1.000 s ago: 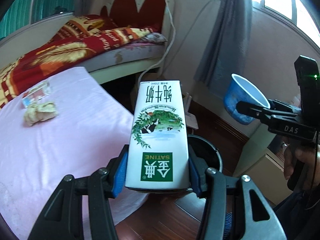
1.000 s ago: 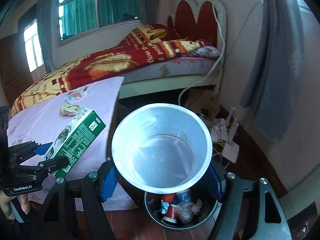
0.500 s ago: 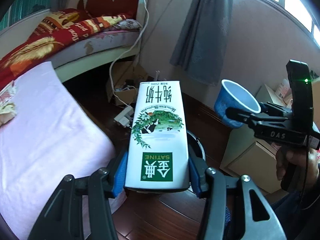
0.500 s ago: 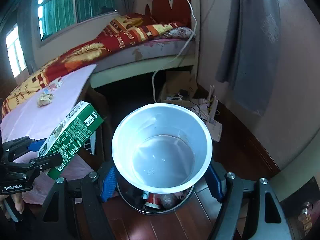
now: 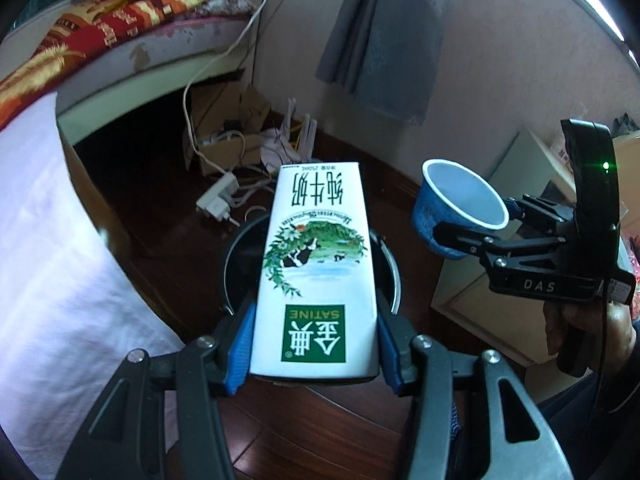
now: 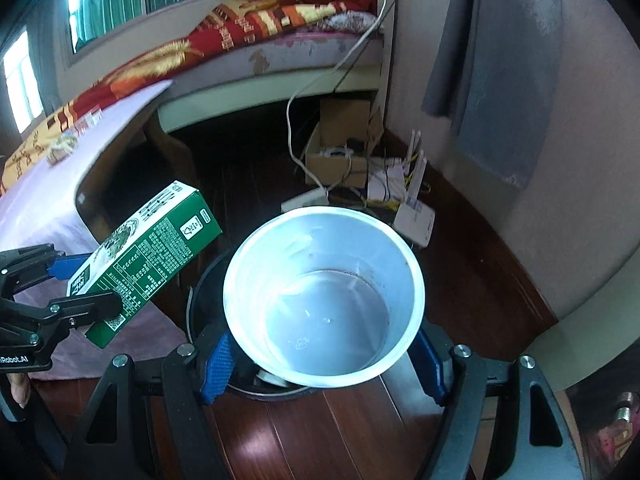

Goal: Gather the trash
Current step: 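Carry the milk carton and blue bowl over the black bucket with both tools, then open both tools to drop the carton and bowl into the bucket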

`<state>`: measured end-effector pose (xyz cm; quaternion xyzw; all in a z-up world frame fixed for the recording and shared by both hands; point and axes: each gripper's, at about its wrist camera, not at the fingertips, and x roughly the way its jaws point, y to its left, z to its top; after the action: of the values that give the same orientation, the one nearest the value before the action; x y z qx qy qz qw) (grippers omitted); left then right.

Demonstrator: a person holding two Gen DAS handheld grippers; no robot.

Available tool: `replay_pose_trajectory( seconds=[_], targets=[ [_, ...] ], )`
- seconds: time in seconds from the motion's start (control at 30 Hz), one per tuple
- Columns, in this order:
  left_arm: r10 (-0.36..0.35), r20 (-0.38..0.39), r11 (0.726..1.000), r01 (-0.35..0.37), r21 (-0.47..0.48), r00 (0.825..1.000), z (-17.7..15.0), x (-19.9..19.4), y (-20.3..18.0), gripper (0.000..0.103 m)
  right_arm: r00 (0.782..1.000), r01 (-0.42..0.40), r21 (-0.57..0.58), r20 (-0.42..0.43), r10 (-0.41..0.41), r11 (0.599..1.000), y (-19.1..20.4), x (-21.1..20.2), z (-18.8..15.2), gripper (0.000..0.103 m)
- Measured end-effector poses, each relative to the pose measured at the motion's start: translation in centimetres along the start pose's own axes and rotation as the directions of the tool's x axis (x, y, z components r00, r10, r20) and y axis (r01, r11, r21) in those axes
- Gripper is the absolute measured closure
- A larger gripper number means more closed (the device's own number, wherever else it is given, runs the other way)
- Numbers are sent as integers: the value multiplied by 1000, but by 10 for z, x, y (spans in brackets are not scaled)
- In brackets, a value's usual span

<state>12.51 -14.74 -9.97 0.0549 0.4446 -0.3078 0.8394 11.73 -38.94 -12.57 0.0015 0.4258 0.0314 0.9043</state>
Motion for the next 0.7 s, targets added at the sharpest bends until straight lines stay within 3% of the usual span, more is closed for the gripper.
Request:
replay_pose_trajectory(
  seconds=[0.43,0.53,0.57,0.6,0.63,0.7],
  targets=[
    [6,-82,999,-10,-45,997,-5,36,13,49,995,-46,-116,-95,35,992,20,69,-5,27],
    [-29,-81,997,23,-68,996,-4,45,15,48,993,-61,-151,-110,45,987,24,87,-6,26],
    [-32,-82,997,26,-76,996,-5,48,17,47,992,-38,-176,-122,16,984,25,95,-9,25],
    [-25,-95,996,17,-87,995,-6,53,17,36,990,-2,-189,-141,-25,982,24,103,-12,20],
    [-18,-99,996,9,-88,995,-7,54,17,25,988,11,-191,-148,-40,981,20,106,-16,1],
    [20,-101,997,-27,-76,995,-9,57,16,18,990,23,-174,-130,-46,984,15,105,-21,0]
  ],
)
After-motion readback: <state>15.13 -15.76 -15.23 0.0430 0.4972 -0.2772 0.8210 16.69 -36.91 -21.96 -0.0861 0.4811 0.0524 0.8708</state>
